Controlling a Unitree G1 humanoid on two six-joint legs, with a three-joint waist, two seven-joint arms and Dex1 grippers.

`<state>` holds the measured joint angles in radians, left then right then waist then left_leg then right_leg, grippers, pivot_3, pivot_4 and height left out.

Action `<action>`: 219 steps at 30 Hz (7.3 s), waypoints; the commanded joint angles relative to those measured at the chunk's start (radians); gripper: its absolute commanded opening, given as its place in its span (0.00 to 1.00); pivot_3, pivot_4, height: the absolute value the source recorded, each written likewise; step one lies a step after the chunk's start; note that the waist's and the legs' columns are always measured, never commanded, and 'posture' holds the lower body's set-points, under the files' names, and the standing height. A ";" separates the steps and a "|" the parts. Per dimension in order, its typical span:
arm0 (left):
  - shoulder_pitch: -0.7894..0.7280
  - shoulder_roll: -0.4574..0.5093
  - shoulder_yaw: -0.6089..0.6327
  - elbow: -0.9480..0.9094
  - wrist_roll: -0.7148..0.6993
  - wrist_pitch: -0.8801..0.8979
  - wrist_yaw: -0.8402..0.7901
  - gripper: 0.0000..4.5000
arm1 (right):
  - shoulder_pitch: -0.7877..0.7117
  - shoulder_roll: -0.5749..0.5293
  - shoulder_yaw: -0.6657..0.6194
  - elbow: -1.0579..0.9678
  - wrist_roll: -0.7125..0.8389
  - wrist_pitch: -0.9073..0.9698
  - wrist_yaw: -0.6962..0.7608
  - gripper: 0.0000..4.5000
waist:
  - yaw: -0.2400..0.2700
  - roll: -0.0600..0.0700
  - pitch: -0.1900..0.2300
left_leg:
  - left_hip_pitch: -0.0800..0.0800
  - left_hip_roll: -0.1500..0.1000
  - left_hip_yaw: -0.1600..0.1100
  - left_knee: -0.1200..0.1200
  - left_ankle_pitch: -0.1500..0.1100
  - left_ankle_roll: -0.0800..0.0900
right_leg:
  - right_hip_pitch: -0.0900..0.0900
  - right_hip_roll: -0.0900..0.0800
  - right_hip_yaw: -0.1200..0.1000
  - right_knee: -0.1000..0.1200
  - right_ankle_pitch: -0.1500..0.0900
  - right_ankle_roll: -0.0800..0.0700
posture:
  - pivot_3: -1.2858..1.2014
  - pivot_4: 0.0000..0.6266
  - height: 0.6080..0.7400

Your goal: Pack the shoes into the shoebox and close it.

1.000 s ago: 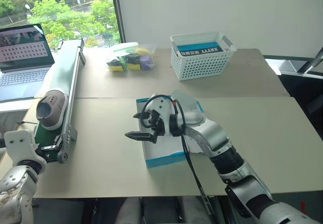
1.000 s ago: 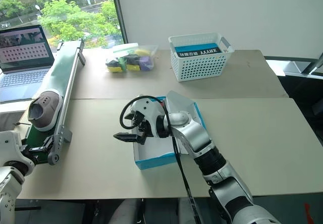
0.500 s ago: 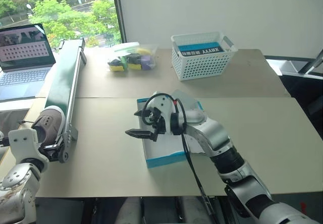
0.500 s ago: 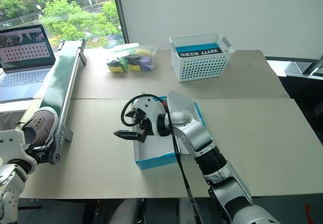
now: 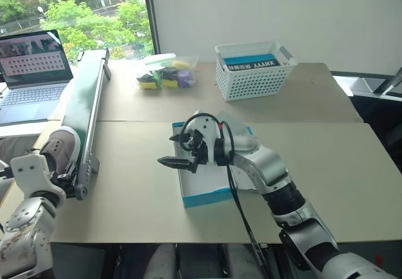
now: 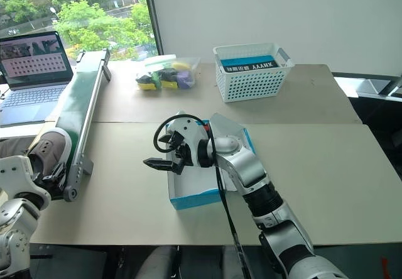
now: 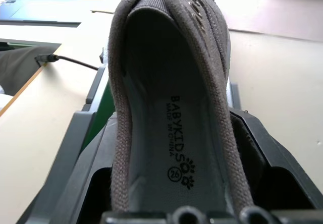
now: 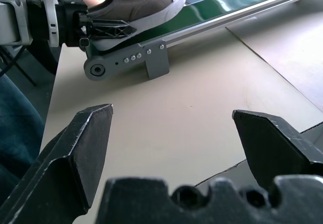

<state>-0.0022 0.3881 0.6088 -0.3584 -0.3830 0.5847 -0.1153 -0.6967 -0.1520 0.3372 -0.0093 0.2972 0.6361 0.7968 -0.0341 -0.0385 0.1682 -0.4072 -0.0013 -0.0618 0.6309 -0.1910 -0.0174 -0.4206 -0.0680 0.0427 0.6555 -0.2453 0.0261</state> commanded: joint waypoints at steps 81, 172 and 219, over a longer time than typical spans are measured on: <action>0.041 0.020 -0.587 -0.303 0.079 -0.068 -0.228 0.96 | -0.366 -0.006 -0.293 0.493 0.294 0.688 -0.578 0.11 | -0.010 0.005 0.002 | -0.007 0.006 0.003 -0.001 -0.001 0.002 | -0.002 0.008 0.003 -0.007 0.002 -0.001 | 0.52 0.24 0.96; 0.127 -0.004 -0.006 -0.107 0.046 0.048 0.024 1.00 | 0.073 0.021 0.011 -0.071 -0.067 -0.090 -0.106 1.00 | -0.009 0.003 0.001 | 0.000 0.013 0.005 0.001 -0.001 0.000 | 0.000 0.012 0.002 -0.007 0.006 -0.005 | 0.52 0.24 0.96; 0.088 0.002 0.000 -0.021 0.069 0.024 0.034 1.00 | 0.083 0.017 0.014 -0.063 -0.099 -0.086 -0.134 1.00 | -0.009 0.003 0.001 | 0.000 0.013 0.005 0.000 -0.001 0.000 | 0.000 0.012 0.002 -0.007 0.006 -0.005 | 0.52 0.24 0.96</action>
<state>0.0899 0.3799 0.5880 -0.3746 -0.3204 0.6299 -0.0882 -0.6071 -0.1381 0.3634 -0.0438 0.1986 0.5539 0.6668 -0.0432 -0.0353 0.1693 -0.4072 0.0114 -0.0564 0.6315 -0.1922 -0.0177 -0.4205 -0.0558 0.0452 0.6484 -0.2389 0.0213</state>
